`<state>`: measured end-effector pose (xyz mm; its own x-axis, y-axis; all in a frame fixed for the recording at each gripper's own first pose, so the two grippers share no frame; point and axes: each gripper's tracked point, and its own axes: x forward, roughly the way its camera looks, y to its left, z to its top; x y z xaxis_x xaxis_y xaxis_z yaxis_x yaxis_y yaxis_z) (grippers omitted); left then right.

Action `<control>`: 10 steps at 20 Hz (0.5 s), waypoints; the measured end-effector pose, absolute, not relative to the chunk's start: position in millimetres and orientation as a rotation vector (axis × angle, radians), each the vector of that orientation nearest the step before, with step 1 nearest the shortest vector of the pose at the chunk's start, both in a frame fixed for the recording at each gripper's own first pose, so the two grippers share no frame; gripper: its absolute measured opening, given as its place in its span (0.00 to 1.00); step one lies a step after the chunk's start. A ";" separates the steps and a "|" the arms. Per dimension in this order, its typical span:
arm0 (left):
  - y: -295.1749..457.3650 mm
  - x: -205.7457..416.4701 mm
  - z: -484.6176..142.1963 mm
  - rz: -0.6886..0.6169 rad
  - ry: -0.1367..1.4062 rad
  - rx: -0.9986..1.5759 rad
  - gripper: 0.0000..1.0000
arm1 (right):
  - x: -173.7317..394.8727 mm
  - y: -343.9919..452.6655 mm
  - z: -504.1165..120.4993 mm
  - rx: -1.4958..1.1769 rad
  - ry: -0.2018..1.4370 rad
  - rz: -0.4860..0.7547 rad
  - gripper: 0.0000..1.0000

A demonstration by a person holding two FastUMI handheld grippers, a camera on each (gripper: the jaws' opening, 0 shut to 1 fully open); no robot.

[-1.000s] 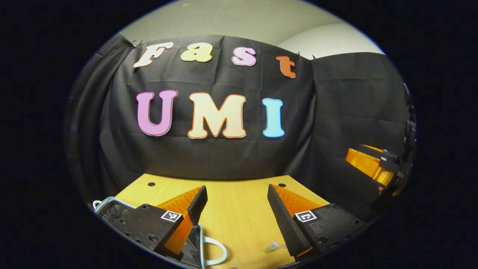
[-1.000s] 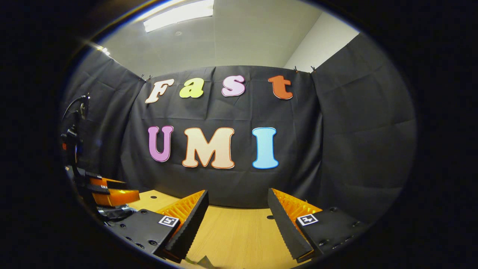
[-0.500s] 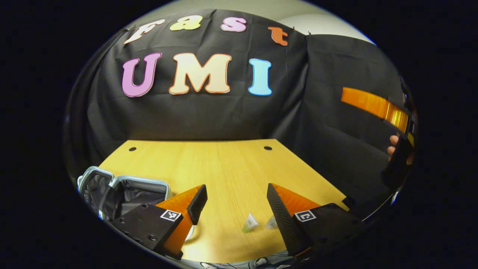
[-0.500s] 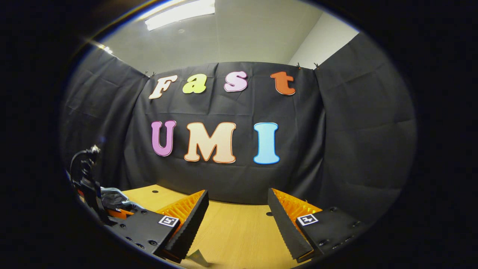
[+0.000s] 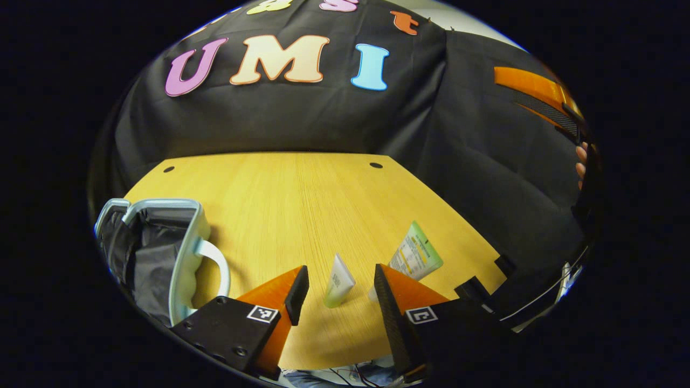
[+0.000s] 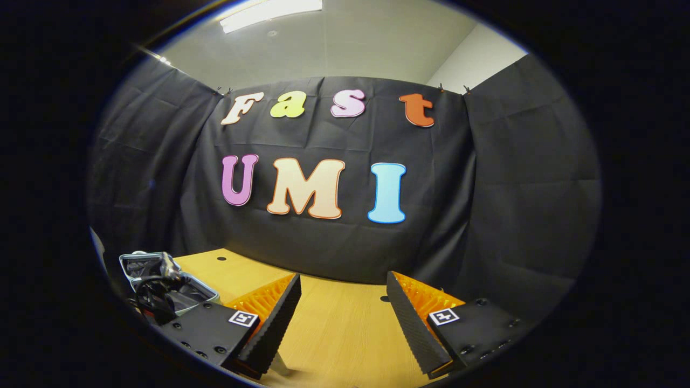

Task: First open the suitcase, pack the skin care products into it, and then close the suitcase.

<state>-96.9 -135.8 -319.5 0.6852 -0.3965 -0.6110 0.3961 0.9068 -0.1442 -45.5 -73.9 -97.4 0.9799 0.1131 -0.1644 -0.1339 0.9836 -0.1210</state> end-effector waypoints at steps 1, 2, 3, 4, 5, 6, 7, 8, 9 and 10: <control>-137.4 -98.3 -327.1 -0.445 0.701 -0.005 0.66 | -47.4 -73.2 -98.9 -0.133 0.159 0.129 0.99; -138.8 -99.8 -335.0 -0.446 0.720 -0.008 0.69 | -48.1 -73.8 -100.0 -0.135 0.158 0.129 0.99; -138.5 -99.6 -341.4 -0.444 0.737 -0.004 0.61 | -48.8 -73.4 -101.5 -0.137 0.159 0.130 0.98; -137.5 -100.2 -349.4 -0.441 0.751 -0.002 0.58 | -50.7 -72.3 -103.3 -0.138 0.164 0.136 0.99; -136.2 -98.6 -354.6 -0.432 0.763 0.001 0.54 | -51.2 -72.1 -107.0 -0.141 0.169 0.141 0.99; -135.4 -95.6 -360.3 -0.426 0.774 -0.001 0.52 | -52.2 -72.3 -108.6 -0.143 0.174 0.144 0.99; -133.5 -93.8 -362.1 -0.415 0.781 -0.002 0.42 | -52.5 -72.2 -112.2 -0.141 0.182 0.145 0.99; -131.8 -88.4 -366.1 -0.402 0.781 0.005 0.32 | -54.0 -70.8 -115.5 -0.132 0.191 0.151 0.99; -130.6 -85.3 -366.5 -0.395 0.778 0.002 0.22 | -55.7 -67.5 -120.1 -0.120 0.201 0.163 0.99; -130.8 -85.5 -366.5 -0.398 0.782 -0.004 0.20 | -57.7 -64.2 -124.3 -0.110 0.208 0.177 0.99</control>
<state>-85.5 -130.8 -366.5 0.6388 -0.3507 -0.6848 0.3476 0.9256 -0.1498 -57.7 -64.2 -124.3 0.9631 0.1627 -0.2142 -0.1853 0.9786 -0.0898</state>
